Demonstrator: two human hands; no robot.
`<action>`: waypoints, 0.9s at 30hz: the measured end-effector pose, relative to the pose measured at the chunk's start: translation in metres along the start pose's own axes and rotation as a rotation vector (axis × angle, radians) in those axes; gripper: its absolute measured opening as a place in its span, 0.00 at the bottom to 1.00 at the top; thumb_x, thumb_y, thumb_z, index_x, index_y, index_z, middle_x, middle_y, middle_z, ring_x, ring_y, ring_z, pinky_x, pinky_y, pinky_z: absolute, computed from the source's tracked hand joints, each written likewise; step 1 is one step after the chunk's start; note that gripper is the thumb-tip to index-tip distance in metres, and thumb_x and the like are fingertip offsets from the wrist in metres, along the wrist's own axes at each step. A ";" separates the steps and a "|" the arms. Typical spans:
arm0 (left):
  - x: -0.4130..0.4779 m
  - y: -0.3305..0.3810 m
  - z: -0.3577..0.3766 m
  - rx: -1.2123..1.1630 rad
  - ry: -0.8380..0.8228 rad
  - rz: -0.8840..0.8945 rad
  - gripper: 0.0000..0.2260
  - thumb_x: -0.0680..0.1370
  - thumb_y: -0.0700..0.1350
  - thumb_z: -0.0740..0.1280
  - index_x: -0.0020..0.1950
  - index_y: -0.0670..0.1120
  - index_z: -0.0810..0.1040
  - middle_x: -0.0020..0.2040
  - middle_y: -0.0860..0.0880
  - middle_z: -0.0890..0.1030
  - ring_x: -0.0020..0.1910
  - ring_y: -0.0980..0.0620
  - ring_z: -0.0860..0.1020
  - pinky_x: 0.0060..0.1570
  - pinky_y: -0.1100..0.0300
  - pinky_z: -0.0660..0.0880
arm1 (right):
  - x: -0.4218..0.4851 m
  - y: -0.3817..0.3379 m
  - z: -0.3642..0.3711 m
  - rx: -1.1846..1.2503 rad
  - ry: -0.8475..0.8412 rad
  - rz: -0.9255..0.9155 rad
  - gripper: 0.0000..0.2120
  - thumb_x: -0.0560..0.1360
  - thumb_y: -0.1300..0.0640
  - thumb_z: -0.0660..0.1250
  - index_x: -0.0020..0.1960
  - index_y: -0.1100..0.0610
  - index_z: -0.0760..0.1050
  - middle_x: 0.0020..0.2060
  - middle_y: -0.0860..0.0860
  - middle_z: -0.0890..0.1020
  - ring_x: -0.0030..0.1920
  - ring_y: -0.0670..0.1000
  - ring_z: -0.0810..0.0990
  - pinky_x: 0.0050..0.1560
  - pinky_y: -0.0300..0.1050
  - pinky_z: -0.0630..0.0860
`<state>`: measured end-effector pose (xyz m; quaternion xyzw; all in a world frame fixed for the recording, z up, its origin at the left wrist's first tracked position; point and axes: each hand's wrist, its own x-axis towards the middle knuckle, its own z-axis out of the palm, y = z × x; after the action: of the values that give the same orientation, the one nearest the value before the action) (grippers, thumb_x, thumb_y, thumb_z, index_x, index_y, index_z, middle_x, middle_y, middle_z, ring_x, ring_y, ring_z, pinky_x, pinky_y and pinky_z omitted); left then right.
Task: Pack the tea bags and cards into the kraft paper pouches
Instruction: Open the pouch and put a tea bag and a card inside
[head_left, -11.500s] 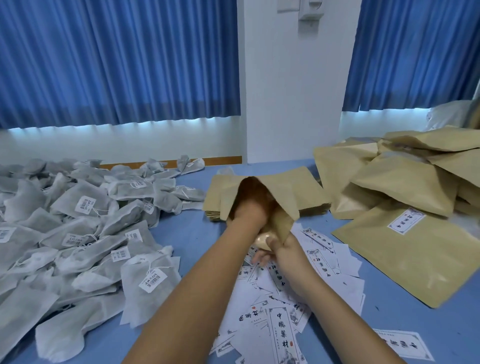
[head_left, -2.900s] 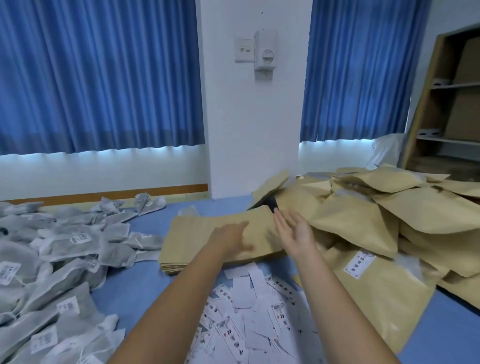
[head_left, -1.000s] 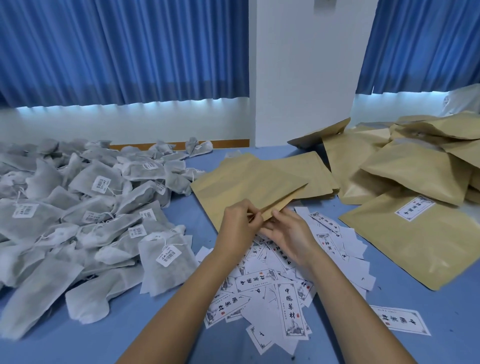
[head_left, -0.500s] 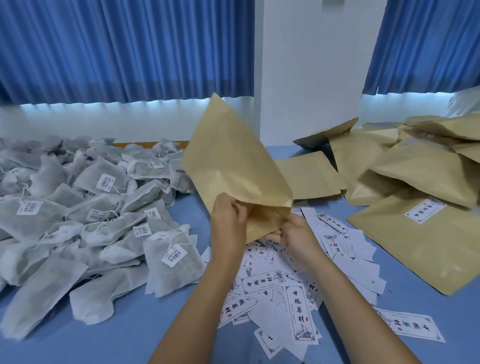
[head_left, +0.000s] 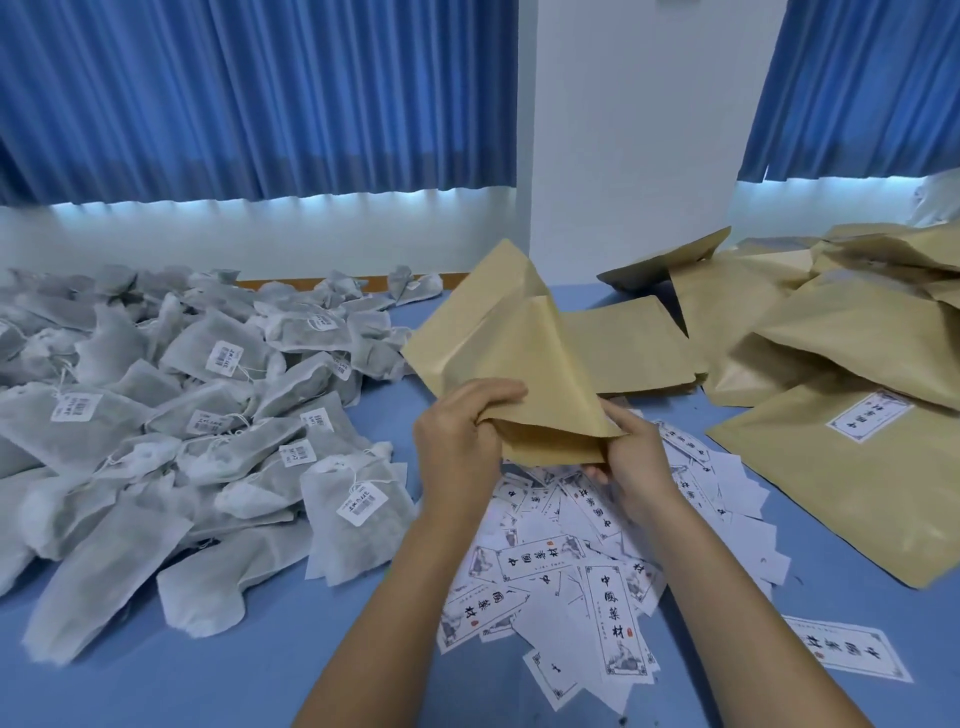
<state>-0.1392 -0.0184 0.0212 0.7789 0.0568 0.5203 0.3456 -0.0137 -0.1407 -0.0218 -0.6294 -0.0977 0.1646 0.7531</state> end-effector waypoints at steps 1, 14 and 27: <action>0.001 0.000 -0.007 -0.044 -0.130 -0.068 0.23 0.65 0.25 0.59 0.51 0.42 0.84 0.55 0.48 0.82 0.52 0.58 0.78 0.55 0.62 0.75 | -0.001 0.000 0.000 0.029 -0.008 0.019 0.26 0.76 0.73 0.49 0.56 0.53 0.79 0.23 0.53 0.73 0.18 0.49 0.64 0.22 0.40 0.63; -0.015 -0.052 -0.078 0.978 -0.464 -0.591 0.30 0.77 0.47 0.65 0.76 0.53 0.56 0.65 0.40 0.66 0.63 0.41 0.70 0.54 0.53 0.71 | -0.004 -0.009 0.034 0.098 0.045 0.100 0.09 0.79 0.66 0.56 0.44 0.58 0.71 0.28 0.55 0.78 0.20 0.47 0.74 0.21 0.37 0.70; -0.008 -0.095 -0.070 1.003 -0.518 -0.292 0.28 0.71 0.64 0.67 0.69 0.58 0.68 0.60 0.49 0.73 0.62 0.47 0.69 0.59 0.49 0.64 | -0.007 -0.012 0.025 0.228 0.067 0.082 0.09 0.79 0.67 0.57 0.43 0.61 0.72 0.34 0.58 0.77 0.21 0.47 0.76 0.23 0.35 0.74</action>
<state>-0.1765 0.0836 -0.0266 0.9333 0.3167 0.1692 0.0051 -0.0272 -0.1219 -0.0047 -0.5484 -0.0272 0.1840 0.8153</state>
